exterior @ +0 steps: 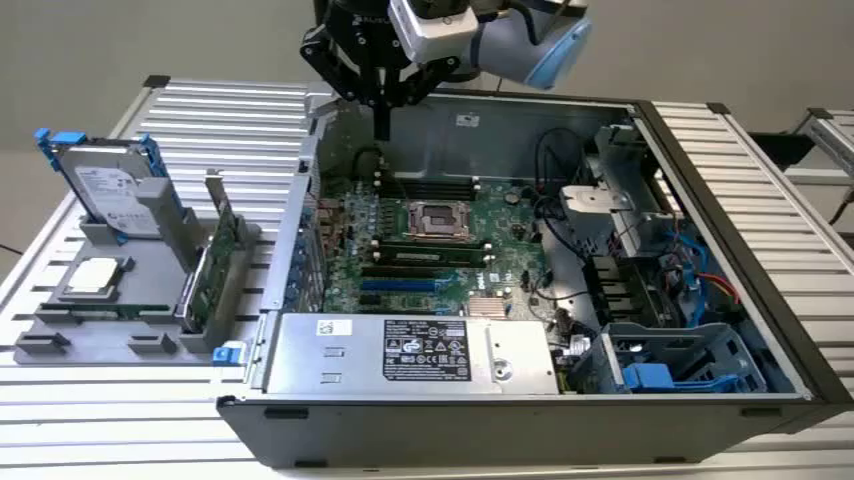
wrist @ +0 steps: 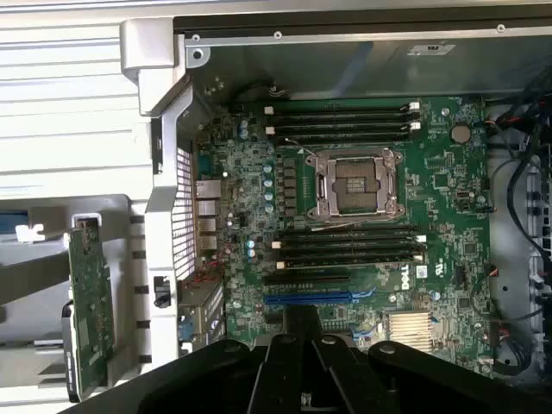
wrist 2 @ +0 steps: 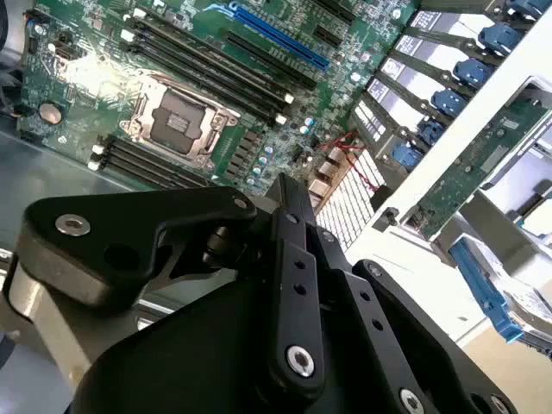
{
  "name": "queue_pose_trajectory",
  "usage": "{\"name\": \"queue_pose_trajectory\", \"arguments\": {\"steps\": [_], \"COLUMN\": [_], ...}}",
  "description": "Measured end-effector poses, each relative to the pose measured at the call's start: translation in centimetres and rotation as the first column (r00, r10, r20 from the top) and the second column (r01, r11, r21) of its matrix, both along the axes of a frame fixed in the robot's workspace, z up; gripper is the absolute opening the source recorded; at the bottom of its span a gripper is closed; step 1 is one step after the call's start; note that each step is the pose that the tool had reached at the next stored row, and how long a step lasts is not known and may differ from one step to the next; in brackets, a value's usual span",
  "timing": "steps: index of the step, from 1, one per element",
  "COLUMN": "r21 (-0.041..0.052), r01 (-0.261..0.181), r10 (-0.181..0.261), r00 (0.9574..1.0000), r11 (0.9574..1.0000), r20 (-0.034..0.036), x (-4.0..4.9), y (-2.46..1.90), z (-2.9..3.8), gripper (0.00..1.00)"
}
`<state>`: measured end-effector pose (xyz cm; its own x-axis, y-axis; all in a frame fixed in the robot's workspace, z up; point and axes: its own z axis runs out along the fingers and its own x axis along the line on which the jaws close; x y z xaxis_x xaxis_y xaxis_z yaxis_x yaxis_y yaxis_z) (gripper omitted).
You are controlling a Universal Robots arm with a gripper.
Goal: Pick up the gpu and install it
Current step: 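Reach for the gpu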
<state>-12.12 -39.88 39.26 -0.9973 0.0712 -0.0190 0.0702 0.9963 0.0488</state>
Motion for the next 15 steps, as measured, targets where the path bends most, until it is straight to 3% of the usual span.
{"name": "queue_pose_trajectory", "arguments": {"steps": [15], "r21": [-0.0001], "r01": [0.0], "r10": [0.0], "r00": [1.0], "r11": [1.0], "r20": [0.0], "x": [-0.51], "y": [0.0], "z": [0.0], "gripper": [0.0]}}
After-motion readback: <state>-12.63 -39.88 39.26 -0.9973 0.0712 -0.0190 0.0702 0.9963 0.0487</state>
